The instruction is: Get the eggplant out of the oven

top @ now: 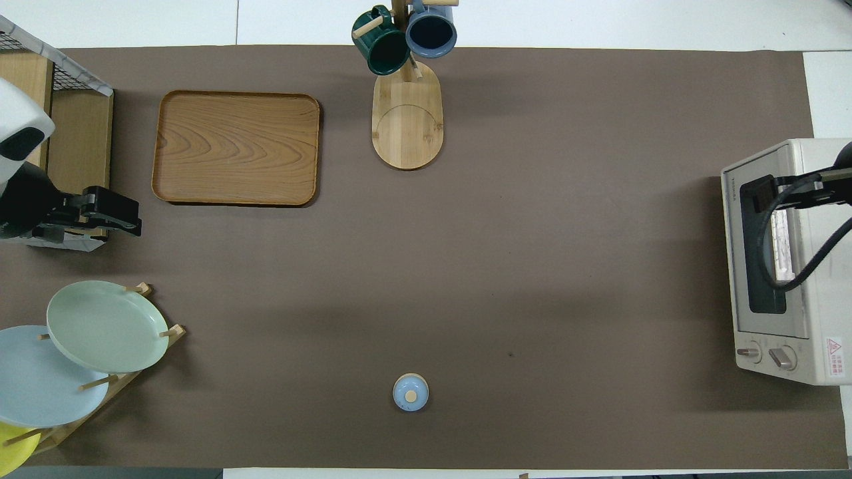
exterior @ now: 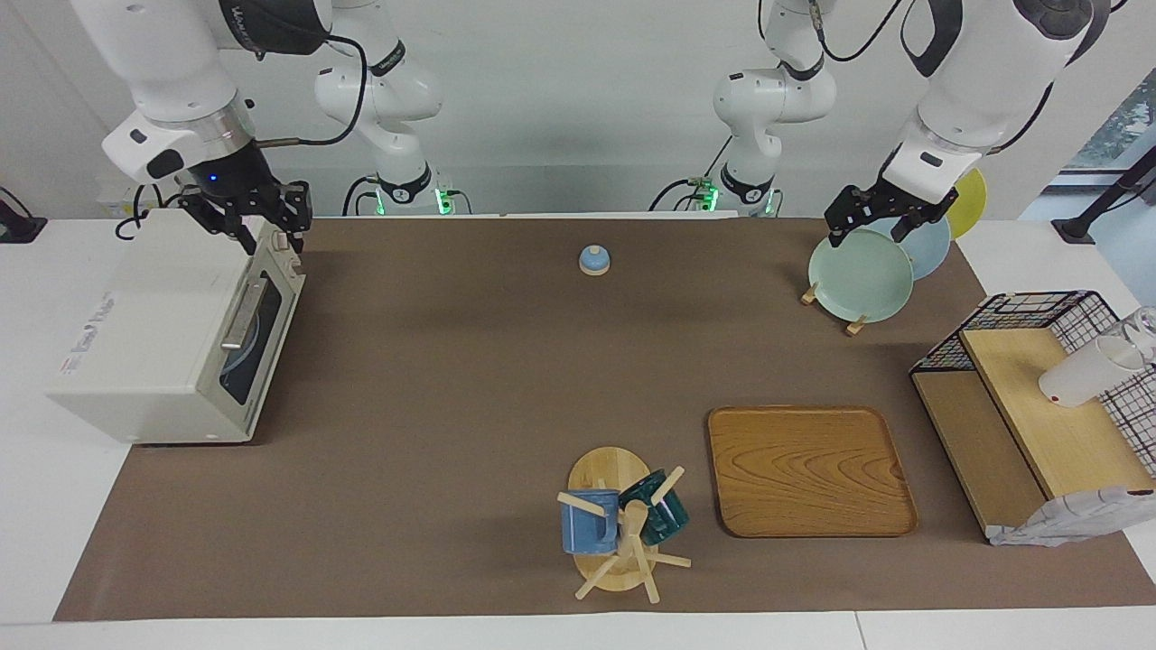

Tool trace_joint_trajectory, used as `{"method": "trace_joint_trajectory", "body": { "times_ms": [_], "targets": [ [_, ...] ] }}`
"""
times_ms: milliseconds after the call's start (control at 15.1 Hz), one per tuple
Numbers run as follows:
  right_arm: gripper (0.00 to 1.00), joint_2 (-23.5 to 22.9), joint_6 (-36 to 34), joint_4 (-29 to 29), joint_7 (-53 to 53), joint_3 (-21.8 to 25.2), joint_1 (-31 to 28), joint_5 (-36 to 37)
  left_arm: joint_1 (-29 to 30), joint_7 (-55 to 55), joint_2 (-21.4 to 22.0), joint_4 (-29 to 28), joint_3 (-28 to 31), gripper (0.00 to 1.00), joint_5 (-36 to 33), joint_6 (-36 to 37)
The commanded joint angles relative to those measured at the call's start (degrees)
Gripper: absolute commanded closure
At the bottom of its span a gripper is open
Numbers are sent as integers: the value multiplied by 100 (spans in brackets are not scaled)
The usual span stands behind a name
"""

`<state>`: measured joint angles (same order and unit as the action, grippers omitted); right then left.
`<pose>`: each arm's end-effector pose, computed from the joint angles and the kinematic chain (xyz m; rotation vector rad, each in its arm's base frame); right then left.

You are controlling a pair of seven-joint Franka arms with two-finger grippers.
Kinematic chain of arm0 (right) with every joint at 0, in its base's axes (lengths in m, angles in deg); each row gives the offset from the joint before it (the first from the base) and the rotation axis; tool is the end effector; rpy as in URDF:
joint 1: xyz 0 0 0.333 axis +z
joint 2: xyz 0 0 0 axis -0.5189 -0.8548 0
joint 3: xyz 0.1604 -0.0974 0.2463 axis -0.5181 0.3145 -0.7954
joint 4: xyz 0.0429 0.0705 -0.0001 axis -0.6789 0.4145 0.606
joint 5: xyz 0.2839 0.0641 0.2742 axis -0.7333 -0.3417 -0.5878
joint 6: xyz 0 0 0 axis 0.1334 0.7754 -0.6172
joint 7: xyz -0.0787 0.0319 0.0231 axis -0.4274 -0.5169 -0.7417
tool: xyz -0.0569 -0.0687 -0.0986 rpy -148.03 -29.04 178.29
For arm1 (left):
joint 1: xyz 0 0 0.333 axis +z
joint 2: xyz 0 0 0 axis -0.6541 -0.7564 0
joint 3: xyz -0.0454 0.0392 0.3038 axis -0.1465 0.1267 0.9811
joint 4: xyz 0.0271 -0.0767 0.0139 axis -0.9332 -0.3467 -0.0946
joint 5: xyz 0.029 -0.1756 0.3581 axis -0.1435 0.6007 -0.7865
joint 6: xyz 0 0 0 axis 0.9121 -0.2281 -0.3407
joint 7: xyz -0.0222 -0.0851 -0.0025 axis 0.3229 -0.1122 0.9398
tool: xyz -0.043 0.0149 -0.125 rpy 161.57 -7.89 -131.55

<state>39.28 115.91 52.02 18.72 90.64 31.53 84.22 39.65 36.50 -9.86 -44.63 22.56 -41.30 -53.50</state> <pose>0.5574 -0.0103 0.5813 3.0959 0.1148 0.0354 0.5363 -0.0772 0.5792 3.1373 0.0034 -0.1643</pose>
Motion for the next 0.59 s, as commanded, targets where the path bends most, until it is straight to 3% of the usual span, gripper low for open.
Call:
{"method": "trace_joint_trajectory", "body": {
  "times_ms": [0,132,528],
  "targets": [
    [100,487,889,1229,212,-23,-229,106,41,42,19,-15,-10,0,33,-62],
    [100,611,1014,1521,319,-23,-335,124,41,42,19,-15,-10,0,33,-62],
    [100,365,1208,1584,294,-23,-344,913,41,42,19,-15,-10,0,33,-62]
  ]
}}
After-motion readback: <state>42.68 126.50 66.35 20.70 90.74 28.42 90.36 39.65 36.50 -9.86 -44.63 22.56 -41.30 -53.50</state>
